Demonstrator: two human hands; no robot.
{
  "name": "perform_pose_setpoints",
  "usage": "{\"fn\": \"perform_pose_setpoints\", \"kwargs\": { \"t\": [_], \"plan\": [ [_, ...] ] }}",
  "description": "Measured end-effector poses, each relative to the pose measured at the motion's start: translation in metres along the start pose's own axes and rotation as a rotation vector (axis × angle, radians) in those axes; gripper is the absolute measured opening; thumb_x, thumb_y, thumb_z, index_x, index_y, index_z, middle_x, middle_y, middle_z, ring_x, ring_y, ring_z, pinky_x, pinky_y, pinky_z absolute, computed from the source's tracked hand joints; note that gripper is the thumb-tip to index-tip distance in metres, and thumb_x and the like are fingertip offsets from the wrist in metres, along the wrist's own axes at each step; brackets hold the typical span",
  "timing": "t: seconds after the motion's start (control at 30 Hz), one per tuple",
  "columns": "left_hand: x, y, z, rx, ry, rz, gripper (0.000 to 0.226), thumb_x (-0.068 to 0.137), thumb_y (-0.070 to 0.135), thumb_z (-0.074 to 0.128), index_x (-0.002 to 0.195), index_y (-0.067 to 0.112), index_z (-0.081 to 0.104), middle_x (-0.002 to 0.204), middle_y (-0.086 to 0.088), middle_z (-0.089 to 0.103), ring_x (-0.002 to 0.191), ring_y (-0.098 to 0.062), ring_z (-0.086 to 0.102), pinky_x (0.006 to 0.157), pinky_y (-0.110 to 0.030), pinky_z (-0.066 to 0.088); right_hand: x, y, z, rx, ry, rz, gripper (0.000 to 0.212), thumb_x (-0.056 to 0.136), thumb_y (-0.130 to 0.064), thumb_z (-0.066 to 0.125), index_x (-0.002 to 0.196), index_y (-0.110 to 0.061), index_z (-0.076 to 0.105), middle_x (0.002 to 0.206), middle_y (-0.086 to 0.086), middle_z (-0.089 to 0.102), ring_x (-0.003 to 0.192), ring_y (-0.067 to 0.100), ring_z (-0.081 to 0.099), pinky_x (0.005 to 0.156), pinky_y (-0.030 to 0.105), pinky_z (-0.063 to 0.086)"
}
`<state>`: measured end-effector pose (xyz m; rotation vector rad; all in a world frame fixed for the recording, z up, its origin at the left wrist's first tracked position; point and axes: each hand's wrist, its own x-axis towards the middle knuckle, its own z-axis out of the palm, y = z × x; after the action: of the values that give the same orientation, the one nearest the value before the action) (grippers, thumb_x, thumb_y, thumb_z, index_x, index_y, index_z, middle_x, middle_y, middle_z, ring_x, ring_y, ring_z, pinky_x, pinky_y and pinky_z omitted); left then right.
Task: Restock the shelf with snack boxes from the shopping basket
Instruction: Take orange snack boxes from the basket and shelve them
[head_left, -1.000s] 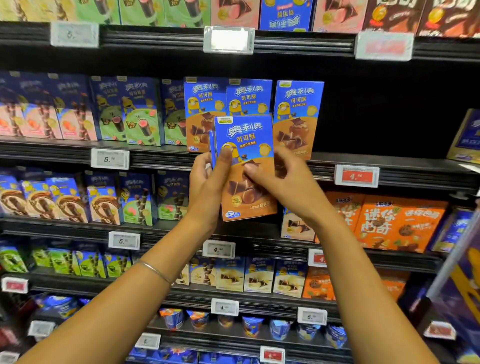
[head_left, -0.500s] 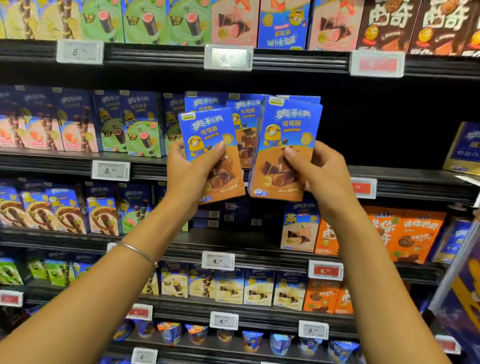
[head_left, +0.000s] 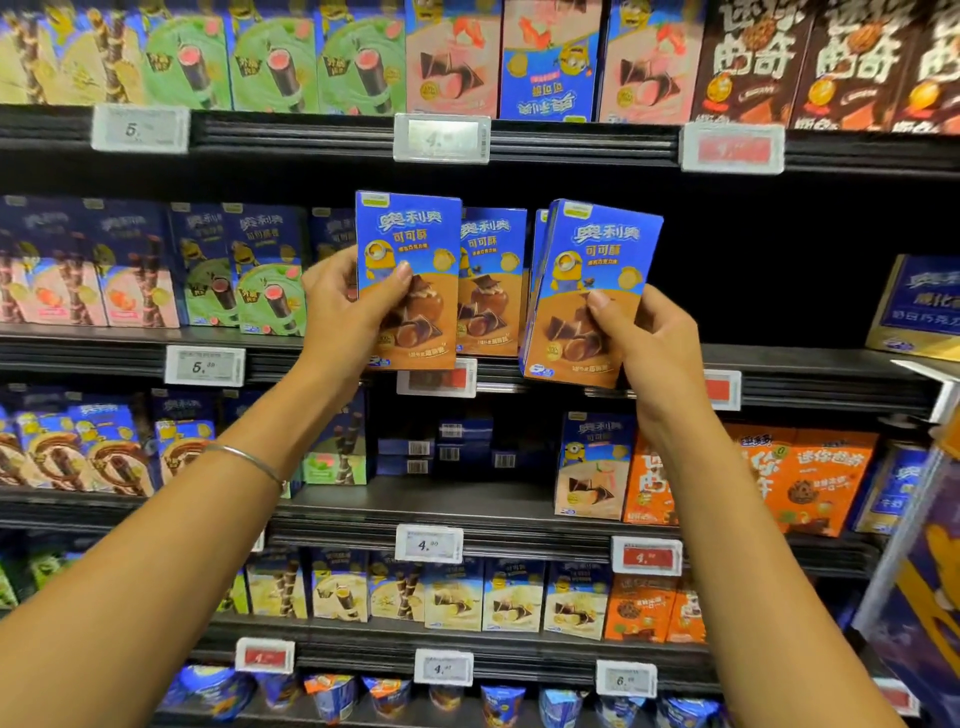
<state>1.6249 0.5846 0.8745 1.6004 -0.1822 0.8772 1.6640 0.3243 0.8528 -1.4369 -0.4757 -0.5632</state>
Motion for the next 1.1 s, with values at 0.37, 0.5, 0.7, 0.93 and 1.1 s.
{"fn": "perform_pose_setpoints", "kwargs": {
  "t": [0.37,0.5,0.7,0.93,1.1],
  "plan": [
    [0.011,-0.019,0.009,-0.139,0.000,-0.016,0.040,0.101,0.023,0.071,0.137,0.012,0.059,0.118,0.000,0.077,0.100,-0.014,0.078,0.071,-0.023,0.062,0.008,0.000,0.023,-0.081,-0.037,-0.096,0.035,0.097,-0.028,0.068,0.128,-0.015,0.064,0.135,0.000,0.060,0.119,0.014,0.065,0.088,0.035,0.061],
    [0.014,-0.023,0.017,-0.148,-0.001,0.005,0.038,0.101,0.024,0.071,0.136,0.015,0.061,0.117,0.002,0.078,0.103,-0.015,0.077,0.074,-0.025,0.062,0.010,0.003,0.023,-0.058,-0.027,-0.048,0.034,0.099,-0.029,0.065,0.130,-0.017,0.060,0.124,0.000,0.070,0.108,0.012,0.071,0.080,0.028,0.062],
    [0.029,-0.039,0.029,0.137,0.027,0.047,0.047,0.104,0.048,0.058,0.147,0.031,0.050,0.145,-0.007,0.044,0.142,-0.024,0.047,0.109,-0.051,0.053,0.015,0.003,0.024,-0.087,-0.032,-0.018,0.035,0.100,-0.032,0.064,0.131,-0.018,0.058,0.126,-0.001,0.068,0.109,0.011,0.071,0.080,0.025,0.061],
    [0.031,-0.050,0.040,0.234,0.105,0.056,0.055,0.105,0.055,0.052,0.154,0.034,0.041,0.152,-0.009,0.030,0.145,-0.020,0.030,0.118,-0.048,0.042,0.021,0.005,0.027,-0.104,-0.017,0.007,0.034,0.099,-0.033,0.064,0.130,-0.020,0.058,0.126,-0.002,0.068,0.109,0.010,0.070,0.080,0.023,0.061],
    [0.030,-0.053,0.046,0.279,0.140,0.071,0.055,0.106,0.053,0.052,0.155,0.032,0.038,0.154,-0.009,0.031,0.136,-0.014,0.035,0.106,-0.028,0.039,0.024,0.008,0.025,-0.136,0.006,0.023,0.036,0.098,-0.036,0.064,0.130,-0.022,0.059,0.119,-0.006,0.071,0.102,0.007,0.072,0.072,0.018,0.060]
  ]
}}
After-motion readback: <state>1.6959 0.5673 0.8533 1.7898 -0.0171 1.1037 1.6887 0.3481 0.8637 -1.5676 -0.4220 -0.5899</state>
